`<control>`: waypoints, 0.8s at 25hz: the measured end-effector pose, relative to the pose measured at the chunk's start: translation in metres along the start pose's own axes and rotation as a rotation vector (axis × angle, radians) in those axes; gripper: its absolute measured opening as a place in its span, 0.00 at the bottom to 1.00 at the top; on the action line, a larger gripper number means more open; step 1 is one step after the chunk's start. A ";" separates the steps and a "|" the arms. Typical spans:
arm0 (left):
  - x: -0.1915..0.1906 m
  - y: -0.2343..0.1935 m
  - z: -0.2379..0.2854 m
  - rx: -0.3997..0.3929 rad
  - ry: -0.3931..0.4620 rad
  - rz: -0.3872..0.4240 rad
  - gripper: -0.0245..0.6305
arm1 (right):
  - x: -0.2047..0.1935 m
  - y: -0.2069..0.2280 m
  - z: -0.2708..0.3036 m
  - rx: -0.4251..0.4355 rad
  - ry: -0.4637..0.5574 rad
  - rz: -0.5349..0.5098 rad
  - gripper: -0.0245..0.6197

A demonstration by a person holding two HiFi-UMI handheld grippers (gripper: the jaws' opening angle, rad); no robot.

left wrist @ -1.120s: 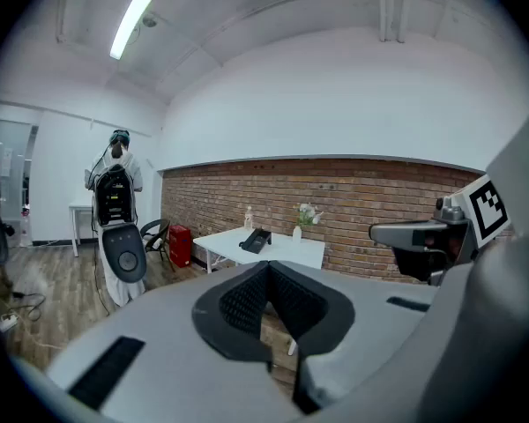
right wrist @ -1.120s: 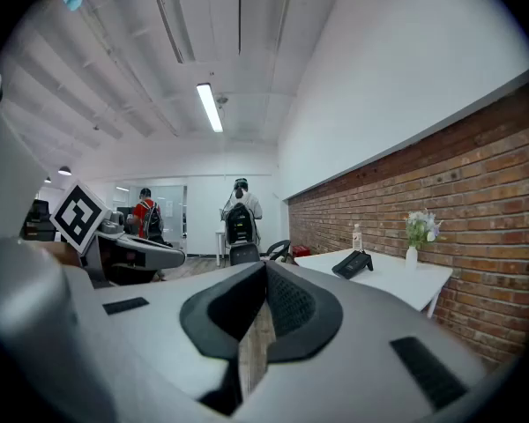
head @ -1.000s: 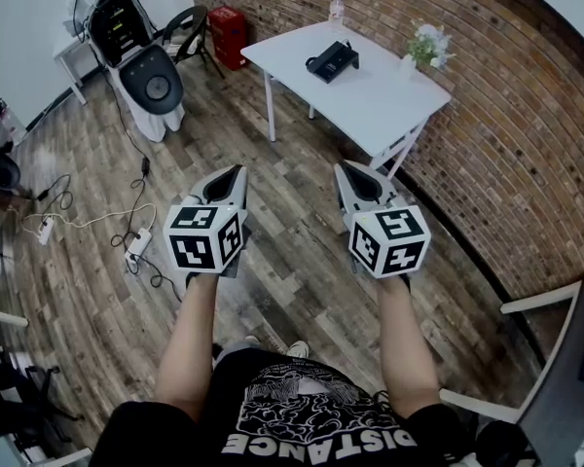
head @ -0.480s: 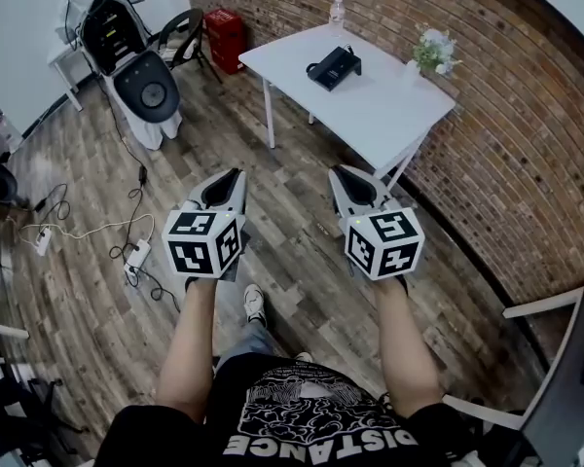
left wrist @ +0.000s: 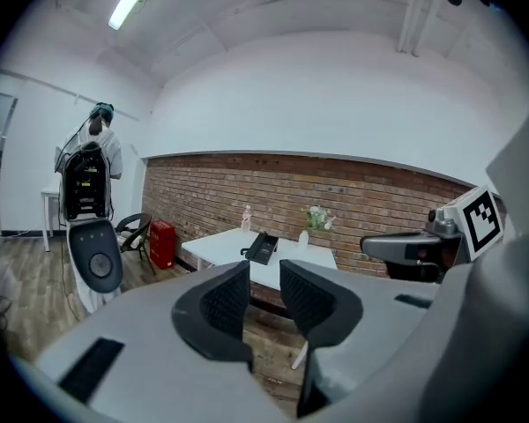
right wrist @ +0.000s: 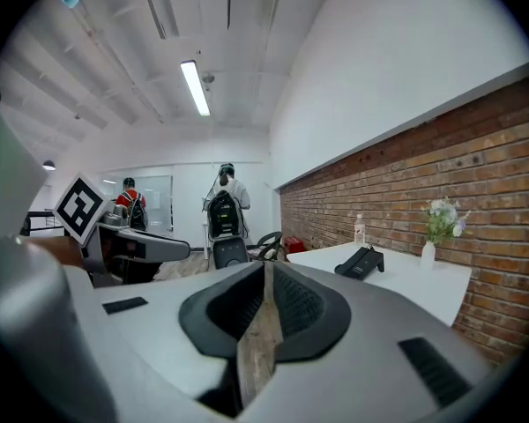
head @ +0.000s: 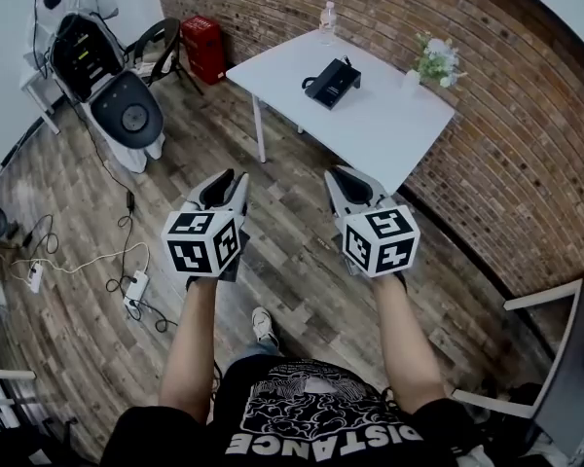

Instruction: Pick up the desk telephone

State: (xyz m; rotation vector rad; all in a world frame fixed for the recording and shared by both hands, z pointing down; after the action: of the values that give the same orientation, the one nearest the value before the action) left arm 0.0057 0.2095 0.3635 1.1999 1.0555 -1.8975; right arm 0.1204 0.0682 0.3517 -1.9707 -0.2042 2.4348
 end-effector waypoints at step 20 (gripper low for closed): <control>0.055 -0.105 0.093 -0.134 -0.035 -0.014 0.27 | 0.022 0.022 0.114 -0.165 -0.027 0.052 0.25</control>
State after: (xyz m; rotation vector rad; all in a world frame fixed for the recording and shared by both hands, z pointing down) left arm -0.1400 0.1714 0.3667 1.0828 1.1553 -1.8207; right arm 0.0069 0.0368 0.3508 -2.0307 -0.3696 2.5548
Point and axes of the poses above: the fingertips, and each gripper's own axes: z forward along the fingers, y to its right, x out of its top, the point moved 3 cm from there along -z, backward along the fingers, and after that the axes turned 8 degrees about -z, right-handed, at the moved point
